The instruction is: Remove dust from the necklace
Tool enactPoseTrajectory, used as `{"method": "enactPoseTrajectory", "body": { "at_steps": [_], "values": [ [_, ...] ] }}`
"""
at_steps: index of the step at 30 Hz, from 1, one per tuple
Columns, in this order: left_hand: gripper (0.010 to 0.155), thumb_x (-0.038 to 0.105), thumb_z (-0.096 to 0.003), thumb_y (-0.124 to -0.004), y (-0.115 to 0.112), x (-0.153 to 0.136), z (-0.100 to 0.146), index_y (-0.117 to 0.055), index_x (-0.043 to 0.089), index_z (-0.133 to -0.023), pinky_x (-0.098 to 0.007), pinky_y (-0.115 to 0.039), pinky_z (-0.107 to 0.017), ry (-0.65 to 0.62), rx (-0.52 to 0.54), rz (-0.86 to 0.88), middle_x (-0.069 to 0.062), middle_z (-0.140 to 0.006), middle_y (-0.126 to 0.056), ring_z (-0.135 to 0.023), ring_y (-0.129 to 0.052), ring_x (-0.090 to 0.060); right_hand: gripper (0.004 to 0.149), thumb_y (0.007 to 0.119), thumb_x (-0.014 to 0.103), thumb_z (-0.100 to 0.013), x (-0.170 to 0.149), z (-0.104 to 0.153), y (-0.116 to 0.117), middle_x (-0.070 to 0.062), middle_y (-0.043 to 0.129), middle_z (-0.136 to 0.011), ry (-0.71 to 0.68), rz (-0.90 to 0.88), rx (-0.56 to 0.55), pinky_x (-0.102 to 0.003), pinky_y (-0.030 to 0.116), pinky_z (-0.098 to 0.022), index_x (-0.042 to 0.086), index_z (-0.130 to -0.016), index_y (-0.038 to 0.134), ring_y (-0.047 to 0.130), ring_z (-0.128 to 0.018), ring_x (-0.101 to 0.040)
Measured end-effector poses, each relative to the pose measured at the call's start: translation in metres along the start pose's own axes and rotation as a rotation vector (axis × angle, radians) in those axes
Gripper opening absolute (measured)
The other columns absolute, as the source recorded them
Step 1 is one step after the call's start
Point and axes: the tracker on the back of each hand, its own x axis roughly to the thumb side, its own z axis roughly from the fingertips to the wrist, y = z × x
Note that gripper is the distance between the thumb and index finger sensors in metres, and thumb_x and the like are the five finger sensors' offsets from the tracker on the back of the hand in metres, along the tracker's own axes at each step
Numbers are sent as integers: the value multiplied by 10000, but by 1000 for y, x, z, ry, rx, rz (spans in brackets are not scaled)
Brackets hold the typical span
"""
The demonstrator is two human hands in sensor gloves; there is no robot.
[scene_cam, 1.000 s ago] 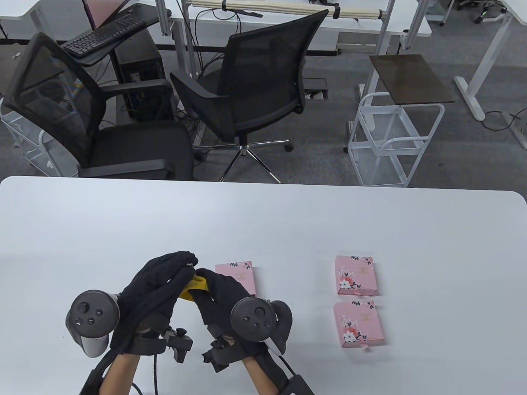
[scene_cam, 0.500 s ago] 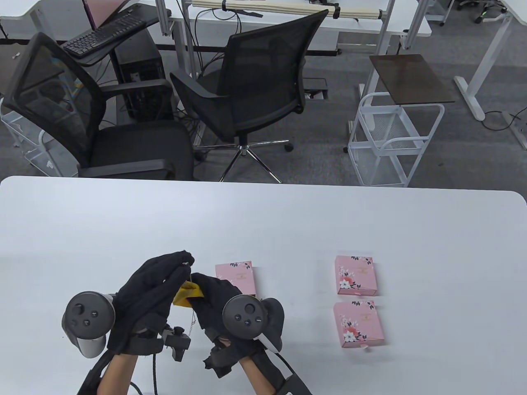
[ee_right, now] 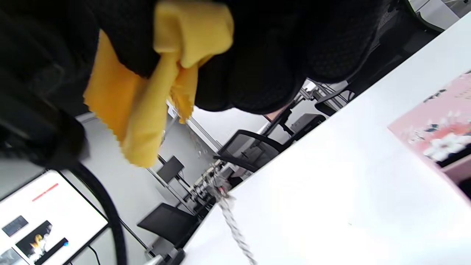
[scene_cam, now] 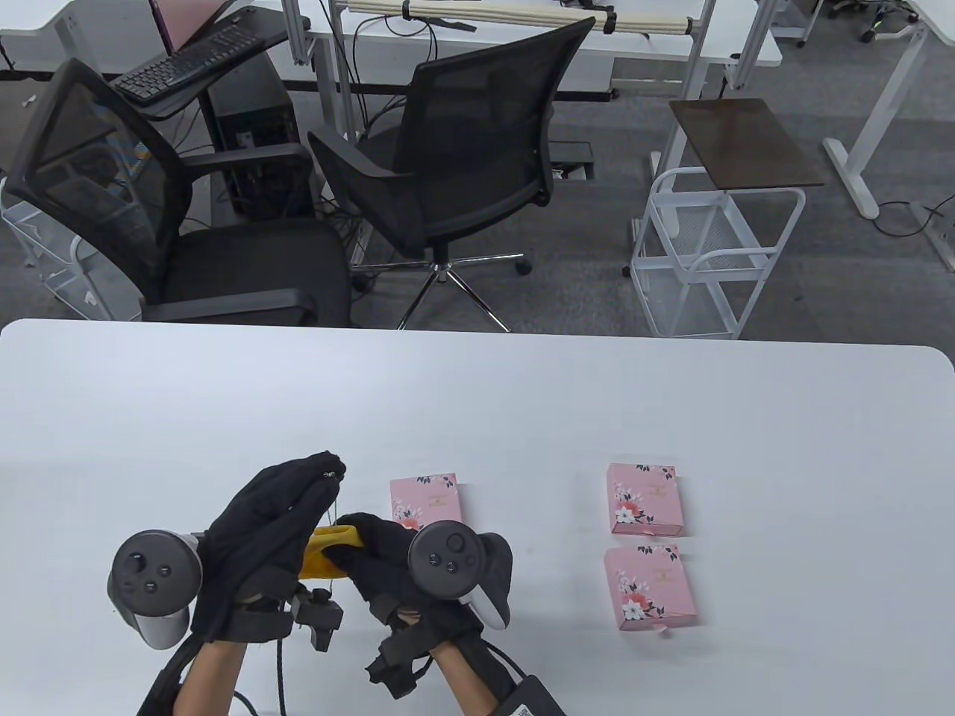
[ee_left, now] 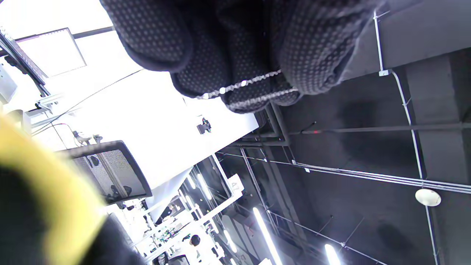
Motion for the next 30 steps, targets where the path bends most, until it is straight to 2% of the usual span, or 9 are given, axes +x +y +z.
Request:
{"method": "enactPoseTrajectory", "body": {
  "at_steps": [3,5,8,15,23,30],
  "values": [
    [360,442,-556,-888,4,2,0,-923,302,-886,-430,-828,-565,-10,12,11,2,-855,-1004,-791,-929,-242,410,794,306,-635,0,-1,7,-180,877,-892,-8,110,40,-584,725,-604,134,-1002,735,924,-696,-396],
    [359,442,-557,-888,6,2,0,-923,304,-885,-430,-827,-565,-9,15,17,4,-856,-1003,-792,-928,-241,410,807,321,-630,0,-1,11,-168,890,-866,-5,155,39,-577,729,-600,133,-989,743,928,-677,-381],
    [359,442,-557,-887,8,0,0,-922,304,-887,-430,-827,-565,-3,18,28,4,-855,-1004,-792,-928,-242,411,796,350,-638,0,-1,17,-157,909,-826,-5,162,50,-568,739,-590,116,-973,757,938,-640,-369],
    [359,440,-559,-887,9,-3,-1,-923,300,-888,-431,-827,-564,13,14,45,2,-855,-1003,-791,-927,-245,405,788,313,-636,2,0,21,-167,882,-871,-23,180,53,-578,724,-605,129,-993,738,921,-683,-383],
    [360,443,-559,-885,13,-2,-1,-921,301,-888,-430,-827,-564,10,20,86,4,-855,-1004,-790,-929,-242,404,792,346,-637,0,1,25,-155,909,-831,-12,212,55,-571,732,-596,121,-971,766,933,-651,-374],
    [359,443,-563,-883,21,-4,-2,-920,300,-891,-430,-826,-566,18,22,126,3,-855,-1004,-791,-928,-243,392,786,327,-648,2,2,30,-167,859,-902,-29,246,75,-585,709,-617,149,-993,730,900,-715,-395]
  ]
}}
